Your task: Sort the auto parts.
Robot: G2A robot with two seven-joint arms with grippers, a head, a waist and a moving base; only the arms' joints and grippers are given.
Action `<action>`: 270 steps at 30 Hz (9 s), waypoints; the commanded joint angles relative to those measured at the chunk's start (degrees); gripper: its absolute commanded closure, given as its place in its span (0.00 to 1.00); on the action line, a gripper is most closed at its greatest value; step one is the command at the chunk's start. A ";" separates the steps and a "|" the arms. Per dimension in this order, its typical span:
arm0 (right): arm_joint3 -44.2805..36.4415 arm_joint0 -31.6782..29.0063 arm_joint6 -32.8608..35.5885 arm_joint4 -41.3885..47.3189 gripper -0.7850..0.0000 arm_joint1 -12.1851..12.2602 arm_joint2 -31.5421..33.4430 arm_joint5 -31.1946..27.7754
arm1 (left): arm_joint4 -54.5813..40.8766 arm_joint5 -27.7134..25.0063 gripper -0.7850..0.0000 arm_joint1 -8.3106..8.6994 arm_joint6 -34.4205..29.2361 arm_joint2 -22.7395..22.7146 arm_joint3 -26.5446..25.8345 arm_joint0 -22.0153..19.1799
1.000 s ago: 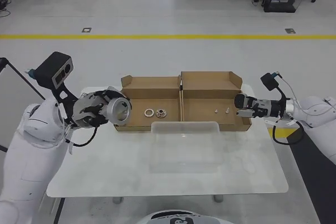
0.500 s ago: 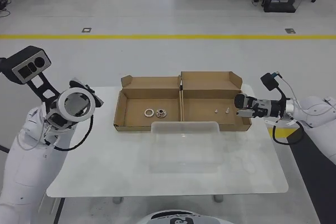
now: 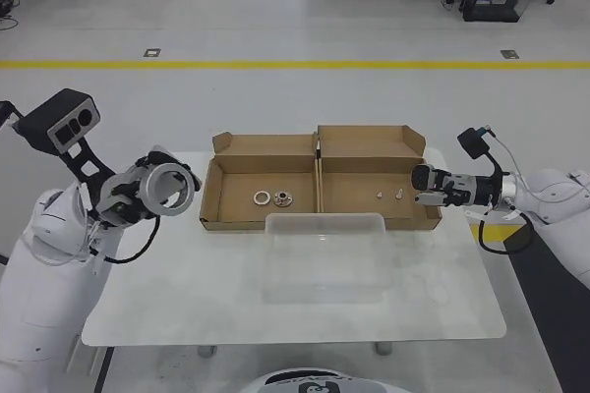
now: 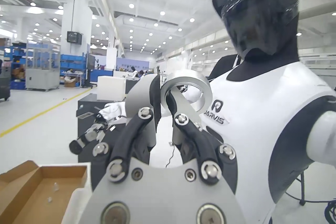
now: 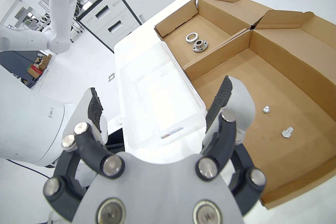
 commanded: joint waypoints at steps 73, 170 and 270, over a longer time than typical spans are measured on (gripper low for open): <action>0.00 0.00 0.00 0.00 0.00 0.00 0.00 0.00 | 62.11 26.41 1.00 -4.27 -1.69 23.24 17.45 -23.76; 0.00 0.00 0.00 0.00 0.00 0.00 0.00 0.00 | 93.69 22.33 1.00 -23.13 1.86 54.62 72.30 -49.44; 0.00 0.00 0.00 0.00 0.00 0.00 0.00 0.00 | 84.96 0.00 0.00 5.70 24.89 11.57 18.30 -7.50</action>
